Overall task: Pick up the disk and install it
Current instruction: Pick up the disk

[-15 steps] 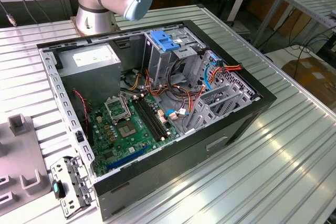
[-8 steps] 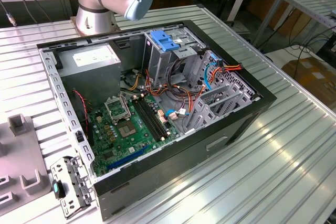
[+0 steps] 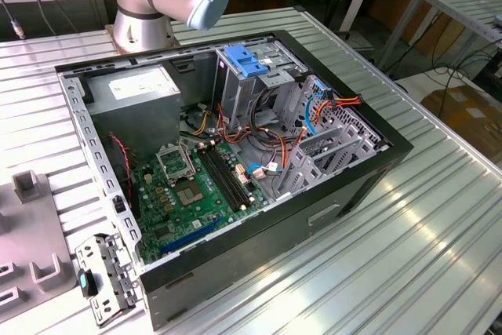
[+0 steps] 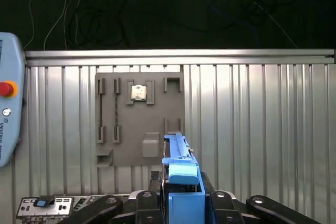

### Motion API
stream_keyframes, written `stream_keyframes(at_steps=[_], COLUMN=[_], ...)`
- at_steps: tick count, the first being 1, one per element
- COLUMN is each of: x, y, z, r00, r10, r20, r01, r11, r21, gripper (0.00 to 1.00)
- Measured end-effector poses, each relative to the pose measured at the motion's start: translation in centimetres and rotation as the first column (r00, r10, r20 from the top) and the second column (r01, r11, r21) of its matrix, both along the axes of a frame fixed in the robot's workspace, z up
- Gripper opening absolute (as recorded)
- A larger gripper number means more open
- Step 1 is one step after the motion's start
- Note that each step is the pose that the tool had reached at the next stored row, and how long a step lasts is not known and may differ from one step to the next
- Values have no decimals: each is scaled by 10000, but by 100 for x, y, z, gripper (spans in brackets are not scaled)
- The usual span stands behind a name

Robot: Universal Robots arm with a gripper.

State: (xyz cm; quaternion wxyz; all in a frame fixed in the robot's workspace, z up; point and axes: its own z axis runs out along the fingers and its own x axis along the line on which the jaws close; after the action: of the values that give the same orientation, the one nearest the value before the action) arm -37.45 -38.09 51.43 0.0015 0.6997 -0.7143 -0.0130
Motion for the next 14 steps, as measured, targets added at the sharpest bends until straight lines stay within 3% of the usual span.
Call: stream_keyframes(at_steps=[6, 14], x=[149, 191], y=[-11, -97], z=[0, 1], r00=[10000, 10000], r10=[0, 0], r20=[-4, -5], r01=[0, 0], r11=[10000, 10000], r21=[0, -1], gripper=[37, 37])
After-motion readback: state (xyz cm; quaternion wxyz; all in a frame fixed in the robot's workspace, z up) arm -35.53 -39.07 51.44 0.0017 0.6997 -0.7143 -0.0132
